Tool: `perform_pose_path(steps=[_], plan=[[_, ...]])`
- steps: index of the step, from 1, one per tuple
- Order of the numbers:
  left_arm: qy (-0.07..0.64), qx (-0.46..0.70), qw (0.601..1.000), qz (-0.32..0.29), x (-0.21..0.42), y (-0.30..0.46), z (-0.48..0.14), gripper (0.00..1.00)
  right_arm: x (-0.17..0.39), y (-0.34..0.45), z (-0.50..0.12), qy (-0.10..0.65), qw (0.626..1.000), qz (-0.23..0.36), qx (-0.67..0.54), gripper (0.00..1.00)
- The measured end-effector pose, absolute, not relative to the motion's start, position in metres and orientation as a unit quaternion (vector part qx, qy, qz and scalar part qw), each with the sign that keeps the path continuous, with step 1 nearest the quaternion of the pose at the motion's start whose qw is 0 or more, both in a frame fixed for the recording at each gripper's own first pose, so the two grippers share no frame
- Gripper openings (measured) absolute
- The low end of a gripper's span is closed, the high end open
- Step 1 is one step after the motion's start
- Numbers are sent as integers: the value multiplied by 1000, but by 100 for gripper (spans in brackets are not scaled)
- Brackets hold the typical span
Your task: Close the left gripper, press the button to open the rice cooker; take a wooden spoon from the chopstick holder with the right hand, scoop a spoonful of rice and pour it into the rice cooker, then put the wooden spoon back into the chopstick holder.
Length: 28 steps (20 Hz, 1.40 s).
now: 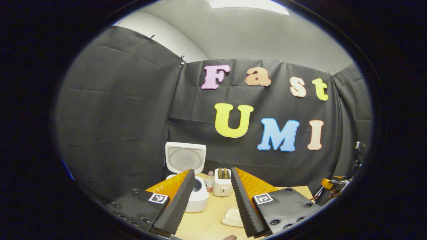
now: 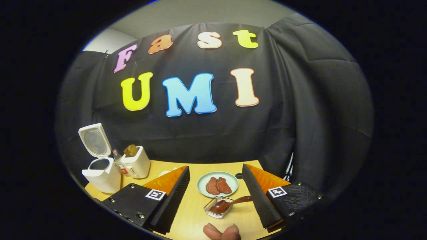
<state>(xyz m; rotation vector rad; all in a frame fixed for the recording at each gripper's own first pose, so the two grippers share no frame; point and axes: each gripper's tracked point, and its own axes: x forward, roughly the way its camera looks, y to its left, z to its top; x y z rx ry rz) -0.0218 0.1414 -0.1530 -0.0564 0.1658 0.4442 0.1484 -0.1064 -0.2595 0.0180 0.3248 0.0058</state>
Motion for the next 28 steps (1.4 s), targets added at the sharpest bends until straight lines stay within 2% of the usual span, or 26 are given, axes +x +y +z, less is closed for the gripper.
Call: perform_pose_path(steps=[1, 4, 6, 9, 11, 13, 15, 16, 18, 19, 21, 24, 28], plan=[[77, -31, 972, 218, -14, 157, -153, 72, 145, -92, -247, 154, 988, 7, 7, 96], [57, -34, 975, 210, 19, 212, -142, 84, 131, -36, -212, 138, 990, 19, 24, 96], [43, -30, 978, 203, 50, 247, -133, 72, 123, 3, -193, 127, 991, 25, 28, 96], [36, -35, 979, 196, 98, 299, -134, 72, 116, 52, -178, 118, 993, 26, 13, 95], [36, -42, 979, 195, 128, 330, -141, 84, 110, 81, -173, 119, 992, 30, 12, 96], [38, -42, 978, 199, 156, 362, -152, 71, 107, 97, -171, 123, 992, 26, -4, 95], [47, -47, 977, 203, 185, 391, -168, 81, 105, 111, -168, 126, 991, 24, -25, 95], [56, -50, 975, 209, 198, 405, -177, 78, 103, 116, -166, 127, 991, 20, -30, 96], [68, -66, 972, 213, 228, 429, -196, 78, 99, 129, -165, 132, 991, 16, -24, 96], [74, -74, 971, 213, 243, 437, -207, 74, 96, 136, -166, 136, 990, 17, -23, 96], [87, -75, 969, 220, 270, 456, -225, 78, 94, 143, -164, 137, 990, 17, -38, 96], [91, -47, 964, 244, 304, 485, -239, 78, 86, 153, -166, 143, 987, 20, -62, 96], [166, -43, 950, 261, 336, 516, -297, 78, 77, 162, -175, 160, 984, 26, -72, 96]])
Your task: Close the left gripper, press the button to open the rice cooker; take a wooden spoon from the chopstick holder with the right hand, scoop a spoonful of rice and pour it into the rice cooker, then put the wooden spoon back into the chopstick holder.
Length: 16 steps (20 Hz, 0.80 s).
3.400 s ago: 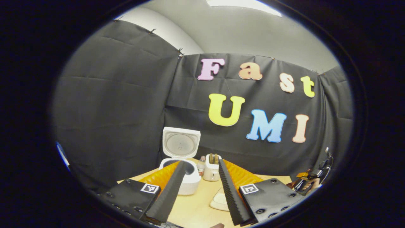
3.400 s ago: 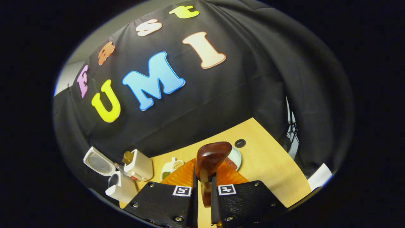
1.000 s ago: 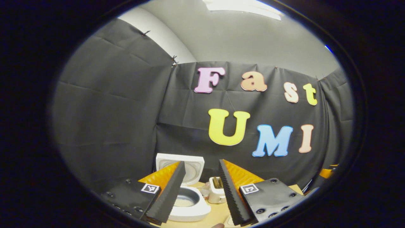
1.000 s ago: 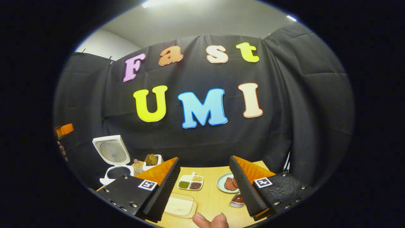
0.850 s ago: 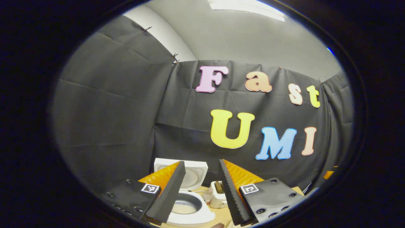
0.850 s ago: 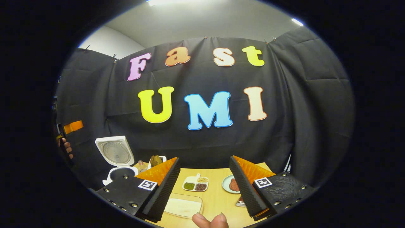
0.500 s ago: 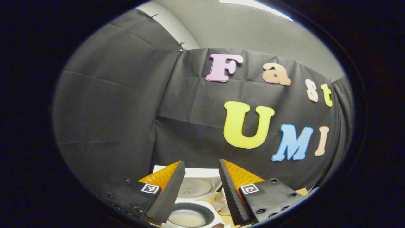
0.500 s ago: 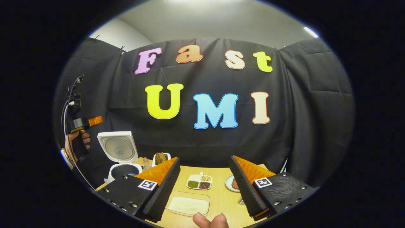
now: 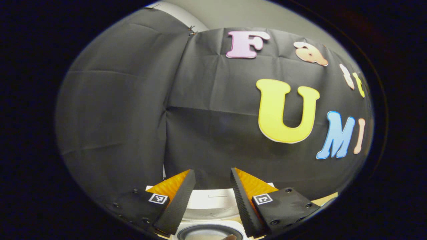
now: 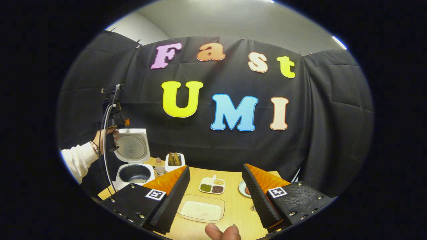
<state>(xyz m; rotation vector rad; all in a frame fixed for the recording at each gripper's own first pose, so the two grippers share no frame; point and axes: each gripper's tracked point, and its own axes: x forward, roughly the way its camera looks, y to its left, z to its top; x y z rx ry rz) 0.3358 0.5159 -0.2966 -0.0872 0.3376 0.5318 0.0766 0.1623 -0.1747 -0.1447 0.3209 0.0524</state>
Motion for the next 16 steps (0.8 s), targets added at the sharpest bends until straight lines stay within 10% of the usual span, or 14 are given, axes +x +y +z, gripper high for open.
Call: perform_pose_path(steps=[16], plan=[[246, -31, 938, 240, 190, 409, -366, 76, 71, 177, -168, 148, 988, 42, -33, 96]])
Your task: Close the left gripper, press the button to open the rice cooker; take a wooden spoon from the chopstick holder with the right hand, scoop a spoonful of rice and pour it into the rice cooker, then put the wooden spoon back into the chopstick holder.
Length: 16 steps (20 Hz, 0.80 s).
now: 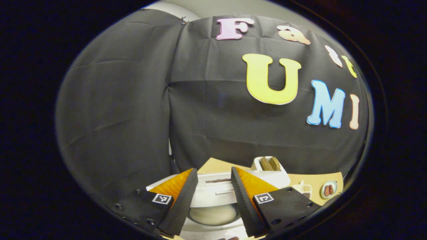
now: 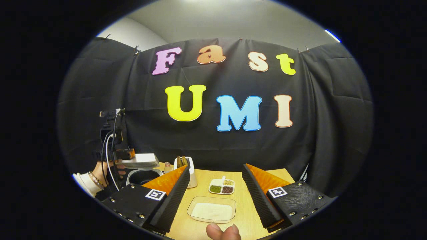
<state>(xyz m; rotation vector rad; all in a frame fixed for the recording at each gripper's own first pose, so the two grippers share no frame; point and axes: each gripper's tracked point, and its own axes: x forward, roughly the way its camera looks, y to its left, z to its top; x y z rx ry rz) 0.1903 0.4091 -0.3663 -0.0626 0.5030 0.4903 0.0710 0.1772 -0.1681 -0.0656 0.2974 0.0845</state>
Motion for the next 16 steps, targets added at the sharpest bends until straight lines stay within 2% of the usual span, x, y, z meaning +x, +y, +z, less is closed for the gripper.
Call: perform_pose_path(steps=[7, 12, 16], plan=[[279, -16, 934, 221, 131, 370, -449, 74, 60, 167, -173, 157, 986, 36, -37, 96], [335, -11, 916, 219, 105, 359, -505, 76, 59, 159, -171, 155, 987, 30, -26, 96], [323, 4, 919, 225, 108, 362, -504, 77, 54, 151, -172, 157, 987, 24, -27, 96]])
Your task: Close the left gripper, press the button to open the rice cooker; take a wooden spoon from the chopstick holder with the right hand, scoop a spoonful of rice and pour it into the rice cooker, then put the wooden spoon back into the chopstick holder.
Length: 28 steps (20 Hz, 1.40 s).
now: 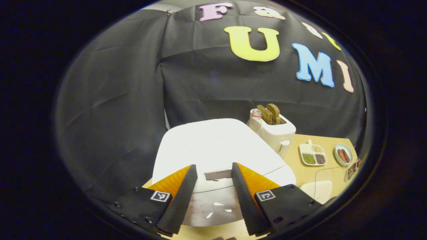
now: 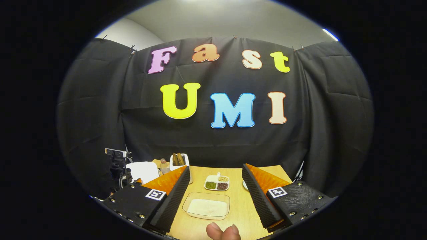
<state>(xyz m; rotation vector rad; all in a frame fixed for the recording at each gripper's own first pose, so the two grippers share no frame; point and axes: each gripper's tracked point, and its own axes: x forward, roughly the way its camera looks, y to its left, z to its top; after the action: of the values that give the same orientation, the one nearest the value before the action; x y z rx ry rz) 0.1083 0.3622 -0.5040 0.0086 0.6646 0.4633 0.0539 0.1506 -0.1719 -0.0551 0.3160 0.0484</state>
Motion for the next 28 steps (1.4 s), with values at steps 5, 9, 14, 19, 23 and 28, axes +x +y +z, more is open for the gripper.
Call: perform_pose_path(steps=[5, 9, 14, 19, 23, 28], plan=[[315, -5, 922, 227, 109, 361, -504, 77, 49, 142, -174, 160, 987, 20, -21, 96], [349, -23, 917, 193, 113, 349, -483, 89, 55, 126, -166, 148, 989, 22, -11, 96], [225, 33, 958, 176, 141, 327, -369, 86, 60, 95, -149, 120, 992, 40, 11, 96], [278, -13, 935, 222, 143, 338, -416, 93, 51, 46, -148, 120, 991, 65, -8, 95], [253, -3, 943, 217, 157, 343, -381, 90, 45, 37, -169, 146, 988, 57, 7, 96], [182, 14, 950, 253, 257, 421, -282, 91, 64, 86, -191, 174, 983, 64, 11, 96]])
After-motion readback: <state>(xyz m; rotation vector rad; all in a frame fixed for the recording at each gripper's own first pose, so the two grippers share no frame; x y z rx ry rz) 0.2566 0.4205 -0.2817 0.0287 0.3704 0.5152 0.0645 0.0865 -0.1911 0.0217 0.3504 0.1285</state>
